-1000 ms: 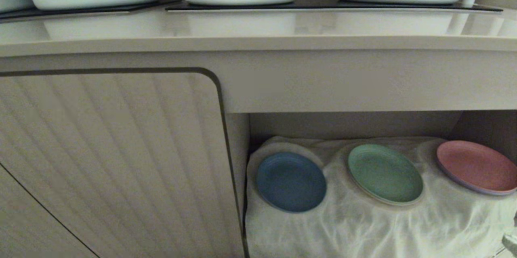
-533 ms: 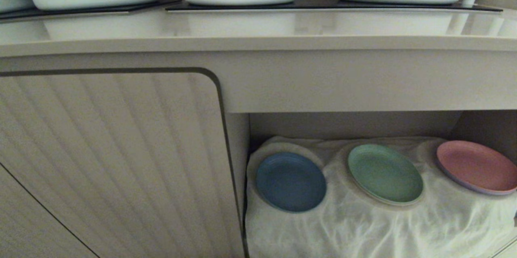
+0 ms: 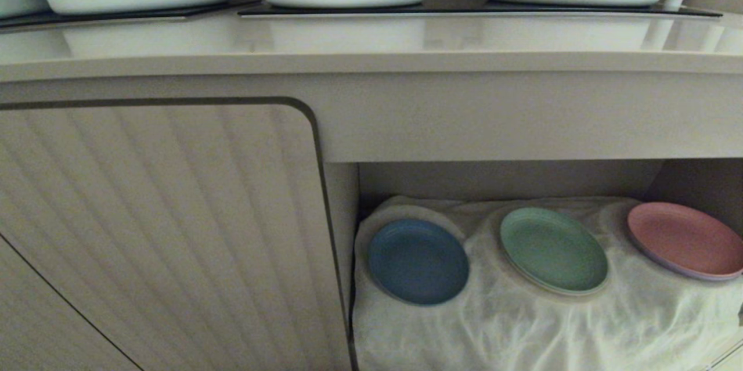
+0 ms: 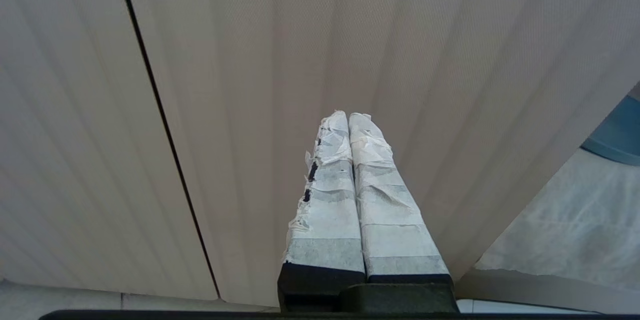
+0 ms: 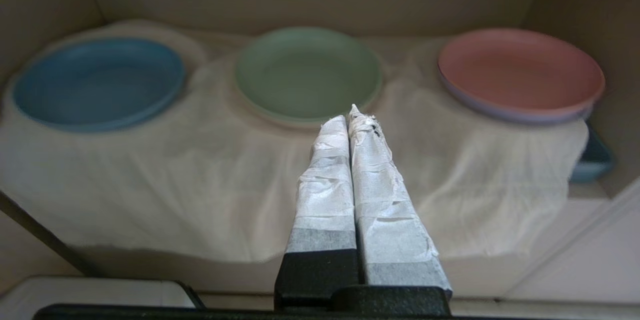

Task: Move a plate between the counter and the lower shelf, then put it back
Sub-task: Pick up the plate in the cupboard

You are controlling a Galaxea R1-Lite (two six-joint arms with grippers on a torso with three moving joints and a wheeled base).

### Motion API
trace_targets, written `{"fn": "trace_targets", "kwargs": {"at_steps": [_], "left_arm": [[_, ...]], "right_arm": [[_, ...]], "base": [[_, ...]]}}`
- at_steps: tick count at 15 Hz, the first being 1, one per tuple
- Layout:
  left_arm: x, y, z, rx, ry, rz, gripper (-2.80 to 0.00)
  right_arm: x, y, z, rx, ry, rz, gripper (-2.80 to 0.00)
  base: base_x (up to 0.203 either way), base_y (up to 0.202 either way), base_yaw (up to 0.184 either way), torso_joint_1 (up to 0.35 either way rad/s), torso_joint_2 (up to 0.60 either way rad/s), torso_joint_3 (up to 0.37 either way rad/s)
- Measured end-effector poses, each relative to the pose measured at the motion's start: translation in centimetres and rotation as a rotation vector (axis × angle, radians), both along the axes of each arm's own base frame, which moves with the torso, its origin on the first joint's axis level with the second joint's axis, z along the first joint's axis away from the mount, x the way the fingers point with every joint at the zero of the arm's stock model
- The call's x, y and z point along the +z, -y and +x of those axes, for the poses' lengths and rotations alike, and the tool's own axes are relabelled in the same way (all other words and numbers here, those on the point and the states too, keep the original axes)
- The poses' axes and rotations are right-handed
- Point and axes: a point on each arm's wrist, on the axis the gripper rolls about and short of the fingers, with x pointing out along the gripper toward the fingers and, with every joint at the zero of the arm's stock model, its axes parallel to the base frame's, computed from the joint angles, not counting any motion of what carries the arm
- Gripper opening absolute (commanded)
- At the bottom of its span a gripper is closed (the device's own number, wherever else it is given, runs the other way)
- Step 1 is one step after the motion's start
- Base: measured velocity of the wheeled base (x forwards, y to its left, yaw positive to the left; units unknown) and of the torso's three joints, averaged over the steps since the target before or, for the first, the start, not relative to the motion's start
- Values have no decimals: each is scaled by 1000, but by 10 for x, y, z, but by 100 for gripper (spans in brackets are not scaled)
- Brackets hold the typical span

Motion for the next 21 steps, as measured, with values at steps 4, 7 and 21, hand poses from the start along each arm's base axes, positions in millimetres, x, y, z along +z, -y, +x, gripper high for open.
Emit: {"fn": "trace_targets", "kwargs": {"at_steps": [4, 7, 21], "left_arm": [[0, 0, 0, 0, 0, 0, -280], [0, 0, 0, 0, 0, 0, -280], [0, 0, 0, 0, 0, -1, -280]], "right_arm": [[-3, 0, -8, 4, 66, -5, -280], [-4, 0, -15, 10, 142, -5, -280], [-5, -1, -22, 16, 217, 26, -280]], "base": [[0, 0, 0, 0, 0, 0], [0, 0, 0, 0, 0, 0], [0, 0, 0, 0, 0, 0]]}}
